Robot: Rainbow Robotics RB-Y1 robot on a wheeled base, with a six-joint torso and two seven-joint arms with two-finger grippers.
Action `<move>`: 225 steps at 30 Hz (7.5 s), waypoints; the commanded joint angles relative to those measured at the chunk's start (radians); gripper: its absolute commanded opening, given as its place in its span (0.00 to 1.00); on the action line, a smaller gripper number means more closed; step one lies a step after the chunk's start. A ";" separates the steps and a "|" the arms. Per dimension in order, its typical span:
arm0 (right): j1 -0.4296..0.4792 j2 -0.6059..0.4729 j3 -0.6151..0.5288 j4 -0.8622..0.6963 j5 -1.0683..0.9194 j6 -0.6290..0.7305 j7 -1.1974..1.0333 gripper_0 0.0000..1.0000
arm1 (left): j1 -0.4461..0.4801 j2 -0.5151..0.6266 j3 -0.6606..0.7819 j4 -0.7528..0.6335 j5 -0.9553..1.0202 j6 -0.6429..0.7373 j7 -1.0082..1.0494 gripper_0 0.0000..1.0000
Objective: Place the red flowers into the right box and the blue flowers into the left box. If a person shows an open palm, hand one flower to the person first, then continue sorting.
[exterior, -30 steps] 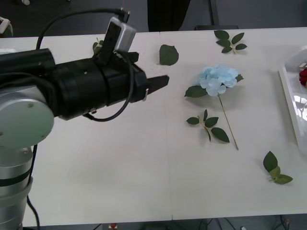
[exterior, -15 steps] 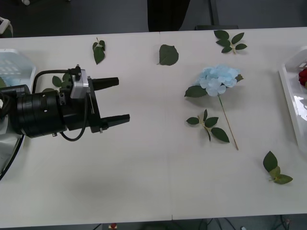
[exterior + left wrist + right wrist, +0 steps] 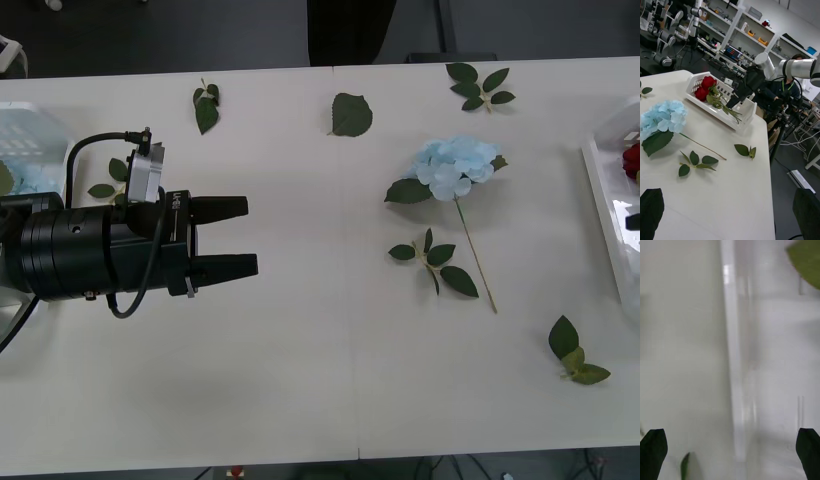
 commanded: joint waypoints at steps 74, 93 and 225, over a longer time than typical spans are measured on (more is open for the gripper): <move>-0.031 0.438 0.178 -0.731 1.087 -0.139 -1.048 0.00 | -0.005 0.036 -0.005 0.019 0.020 -0.010 -0.061 1.00; -0.040 0.340 -0.165 -0.899 0.556 -0.051 -0.531 0.00 | -0.011 0.036 -0.005 0.019 0.031 -0.022 -0.061 1.00; 0.135 -0.103 -0.173 -1.083 -0.114 0.143 0.442 1.00 | 0.006 0.314 0.821 0.343 -0.908 0.502 0.268 0.00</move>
